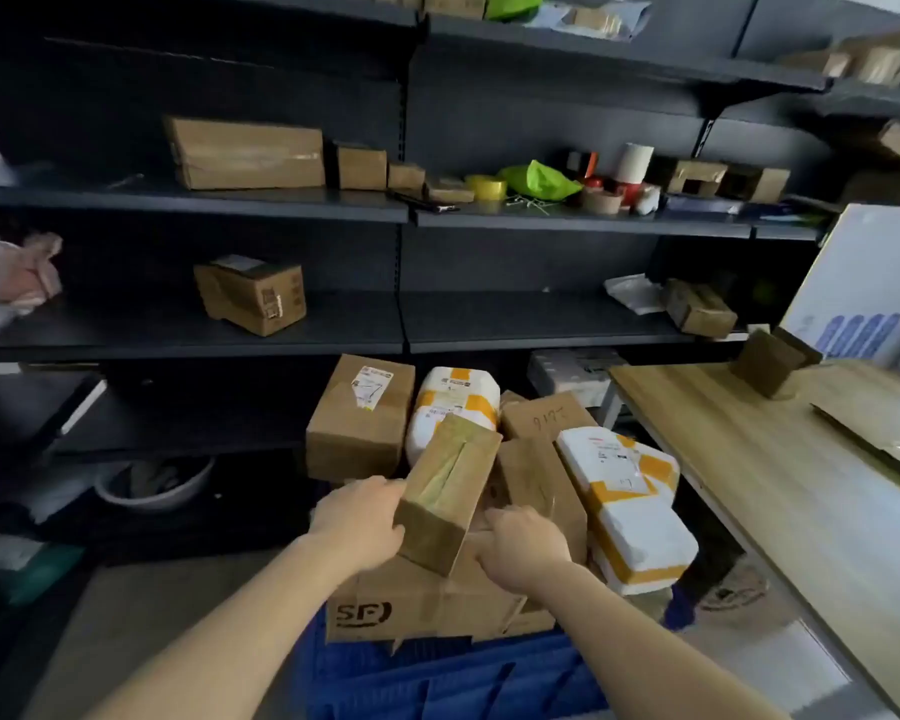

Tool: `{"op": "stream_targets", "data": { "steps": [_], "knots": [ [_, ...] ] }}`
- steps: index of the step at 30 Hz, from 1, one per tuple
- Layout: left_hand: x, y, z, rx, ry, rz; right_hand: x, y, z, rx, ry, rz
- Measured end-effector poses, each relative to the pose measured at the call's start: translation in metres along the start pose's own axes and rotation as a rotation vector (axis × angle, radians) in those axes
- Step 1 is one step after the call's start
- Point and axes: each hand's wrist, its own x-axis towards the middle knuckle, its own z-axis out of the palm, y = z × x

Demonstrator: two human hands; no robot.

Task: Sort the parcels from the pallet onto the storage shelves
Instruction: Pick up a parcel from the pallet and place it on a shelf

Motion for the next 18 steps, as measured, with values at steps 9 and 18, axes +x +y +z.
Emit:
{"op": "stream_targets", "data": {
  "steps": [9,18],
  "knots": [
    [0.108,0.011,0.042,-0.24,-0.246,-0.29,0.099,0.038,0.039,0.344,-0.136,-0.077],
    [0.144,-0.034,0.053,-0.61,-0.199,-0.567,0.158,0.041,0.054,0.649,-0.065,0.0]
  ]
}}
